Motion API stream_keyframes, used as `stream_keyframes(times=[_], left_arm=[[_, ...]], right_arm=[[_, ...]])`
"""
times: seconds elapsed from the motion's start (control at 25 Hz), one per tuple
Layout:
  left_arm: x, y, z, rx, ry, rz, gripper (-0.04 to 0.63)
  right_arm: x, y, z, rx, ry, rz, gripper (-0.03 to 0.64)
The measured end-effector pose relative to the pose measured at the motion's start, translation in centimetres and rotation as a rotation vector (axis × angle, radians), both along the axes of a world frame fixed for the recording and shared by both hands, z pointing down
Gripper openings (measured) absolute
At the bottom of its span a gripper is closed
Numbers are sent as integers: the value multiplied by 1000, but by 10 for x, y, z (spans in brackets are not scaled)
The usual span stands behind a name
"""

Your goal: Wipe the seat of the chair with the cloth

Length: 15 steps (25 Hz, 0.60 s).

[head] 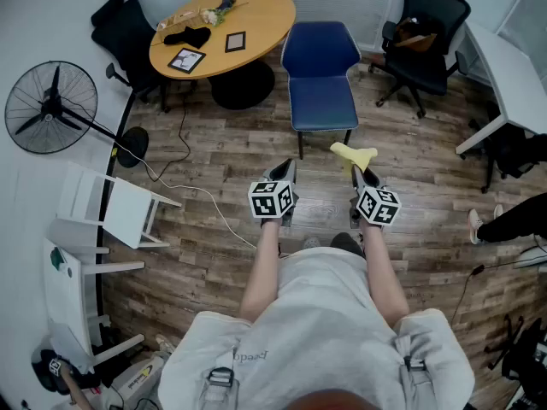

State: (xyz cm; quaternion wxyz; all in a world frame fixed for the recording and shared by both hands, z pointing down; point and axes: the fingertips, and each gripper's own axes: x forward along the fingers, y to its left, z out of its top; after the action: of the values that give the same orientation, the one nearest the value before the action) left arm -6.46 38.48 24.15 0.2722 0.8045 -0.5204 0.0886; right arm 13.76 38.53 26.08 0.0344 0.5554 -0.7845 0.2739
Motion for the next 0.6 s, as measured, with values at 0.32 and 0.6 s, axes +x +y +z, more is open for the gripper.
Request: stream_keyframes(times=[0.32, 0.6], left_arm=[[-1, -2, -6, 19, 18, 14, 28], [-5, -2, -9, 29, 45, 7, 28]], right_arm=[[-2, -6, -5, 10, 12, 18, 72], [9, -13, -9, 15, -57, 63, 72]])
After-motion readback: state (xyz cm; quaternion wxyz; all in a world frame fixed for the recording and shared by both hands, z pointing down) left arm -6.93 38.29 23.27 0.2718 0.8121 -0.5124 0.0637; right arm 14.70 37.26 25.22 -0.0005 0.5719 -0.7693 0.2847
